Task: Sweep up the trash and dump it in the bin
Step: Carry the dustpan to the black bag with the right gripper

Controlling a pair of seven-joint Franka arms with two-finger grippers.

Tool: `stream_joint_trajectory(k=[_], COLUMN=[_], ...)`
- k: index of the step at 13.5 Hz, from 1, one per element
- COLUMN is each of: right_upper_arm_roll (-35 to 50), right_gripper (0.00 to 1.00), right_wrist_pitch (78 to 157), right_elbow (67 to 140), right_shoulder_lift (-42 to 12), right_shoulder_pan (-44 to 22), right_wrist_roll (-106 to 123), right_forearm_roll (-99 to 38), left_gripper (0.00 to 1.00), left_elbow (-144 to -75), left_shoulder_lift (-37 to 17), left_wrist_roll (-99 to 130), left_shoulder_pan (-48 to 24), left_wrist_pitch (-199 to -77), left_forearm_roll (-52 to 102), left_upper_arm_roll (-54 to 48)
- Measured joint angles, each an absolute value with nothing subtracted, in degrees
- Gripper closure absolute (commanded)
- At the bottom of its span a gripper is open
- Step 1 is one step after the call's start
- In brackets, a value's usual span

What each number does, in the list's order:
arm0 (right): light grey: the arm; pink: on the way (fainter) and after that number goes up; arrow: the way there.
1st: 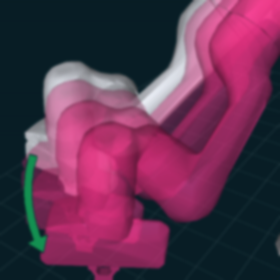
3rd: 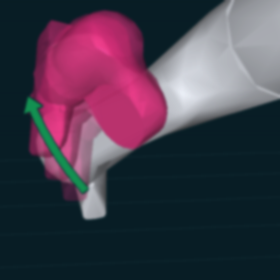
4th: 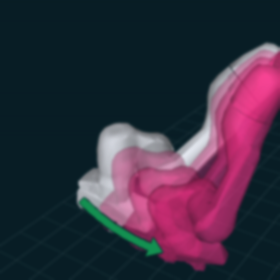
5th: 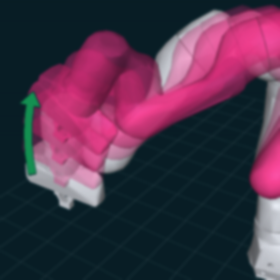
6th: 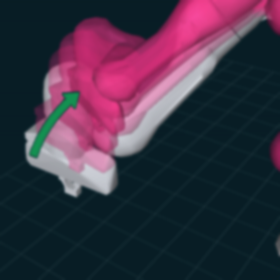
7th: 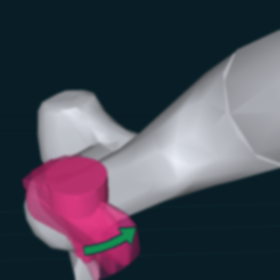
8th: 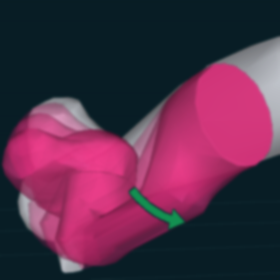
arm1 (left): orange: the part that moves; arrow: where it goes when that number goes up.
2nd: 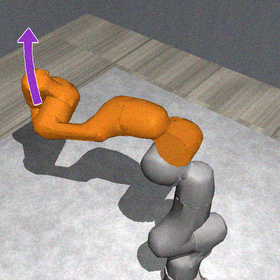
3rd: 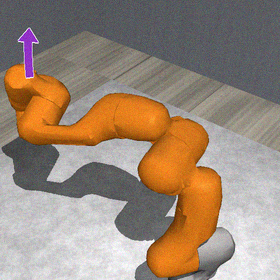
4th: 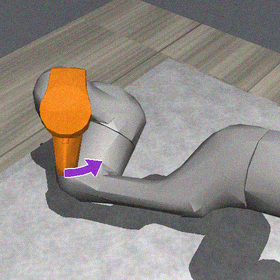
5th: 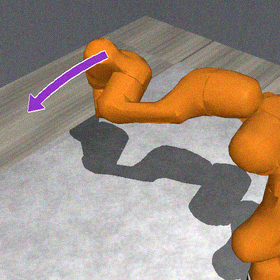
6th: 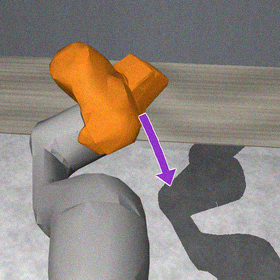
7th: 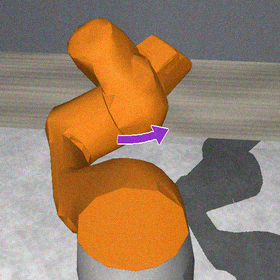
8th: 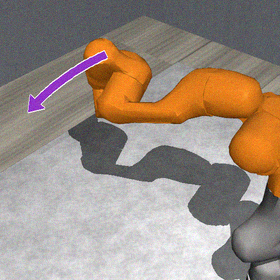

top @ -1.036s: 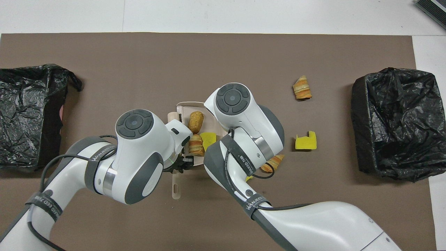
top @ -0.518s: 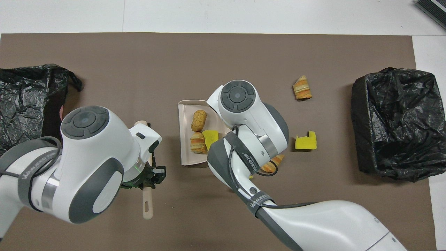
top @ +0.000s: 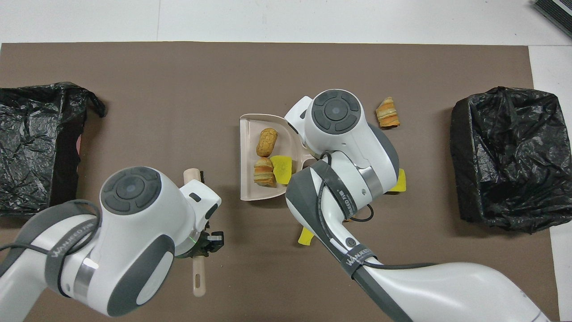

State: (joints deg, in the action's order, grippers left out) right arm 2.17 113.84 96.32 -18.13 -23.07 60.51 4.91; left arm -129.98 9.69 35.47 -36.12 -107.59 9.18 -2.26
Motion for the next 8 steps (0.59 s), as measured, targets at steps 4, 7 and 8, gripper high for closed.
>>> stream_joint_trajectory(k=[4,7,8], right_upper_arm_roll=[2.02,1.84,1.79], right_gripper=[1.00,1.00,1.00], right_wrist_pitch=[113.84,113.84,113.83], right_elbow=[100.23,101.61,101.81], right_shoulder_lift=[-12.79,-10.36,-9.66], right_shoulder_pan=[-16.91,-10.75,-8.10], right_wrist_roll=[68.13,75.78,78.68], right_forearm_roll=[2.32,1.30,0.91], left_gripper=[1.00,1.00,1.00], left_elbow=[-133.82,-136.97,-137.60], left_shoulder_lift=[8.36,6.74,6.43], left_wrist_roll=[41.00,41.61,41.75], left_shoulder_pan=[-43.52,-46.15,-46.45], left_wrist_pitch=[-114.17,-120.46,-121.43], left_forearm_roll=[9.79,11.52,11.84], left_upper_arm_roll=[-2.50,-2.53,-2.56])
